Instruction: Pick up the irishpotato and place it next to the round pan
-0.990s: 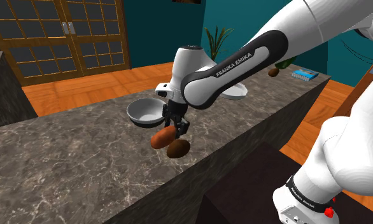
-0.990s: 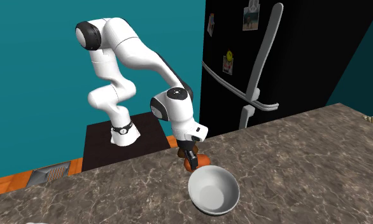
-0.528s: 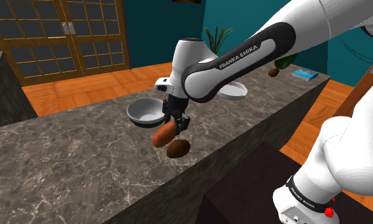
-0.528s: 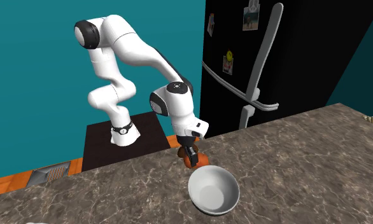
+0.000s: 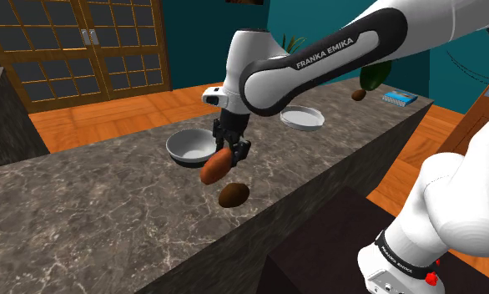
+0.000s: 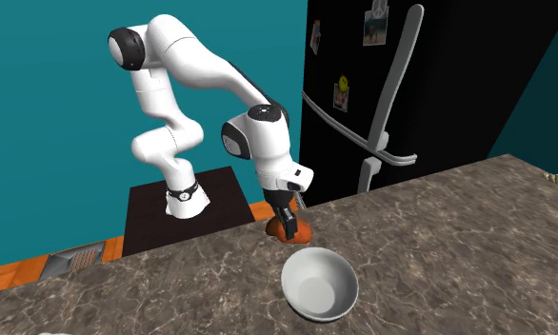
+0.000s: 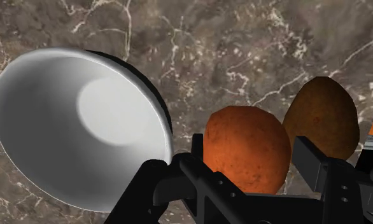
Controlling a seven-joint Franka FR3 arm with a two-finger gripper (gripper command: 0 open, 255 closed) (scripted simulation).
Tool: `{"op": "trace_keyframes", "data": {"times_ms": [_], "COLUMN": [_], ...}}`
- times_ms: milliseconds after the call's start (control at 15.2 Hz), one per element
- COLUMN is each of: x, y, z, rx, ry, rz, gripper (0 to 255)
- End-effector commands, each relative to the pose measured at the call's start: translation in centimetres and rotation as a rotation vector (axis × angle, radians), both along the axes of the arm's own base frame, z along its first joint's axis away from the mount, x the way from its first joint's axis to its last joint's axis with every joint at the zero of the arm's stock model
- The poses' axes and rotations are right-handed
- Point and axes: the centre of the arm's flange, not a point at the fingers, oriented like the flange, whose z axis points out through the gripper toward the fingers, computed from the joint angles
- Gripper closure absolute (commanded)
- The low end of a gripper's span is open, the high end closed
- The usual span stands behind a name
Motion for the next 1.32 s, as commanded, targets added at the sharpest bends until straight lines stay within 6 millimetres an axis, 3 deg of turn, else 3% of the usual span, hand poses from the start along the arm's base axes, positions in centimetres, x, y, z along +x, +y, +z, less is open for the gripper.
{"op": "trace_keyframes", "data": {"times_ms": [0, 858, 1254], "x": [0.0, 0.0, -1.4], "y": [0.0, 0.0, -7.8], "z": [1.1, 7.6, 7.6], "rx": [0.0, 0.0, 0.0], "ry": [0.0, 0.0, 0.0], "rz": [0.0, 0.0, 0.0], "gripper": [255, 255, 255]}}
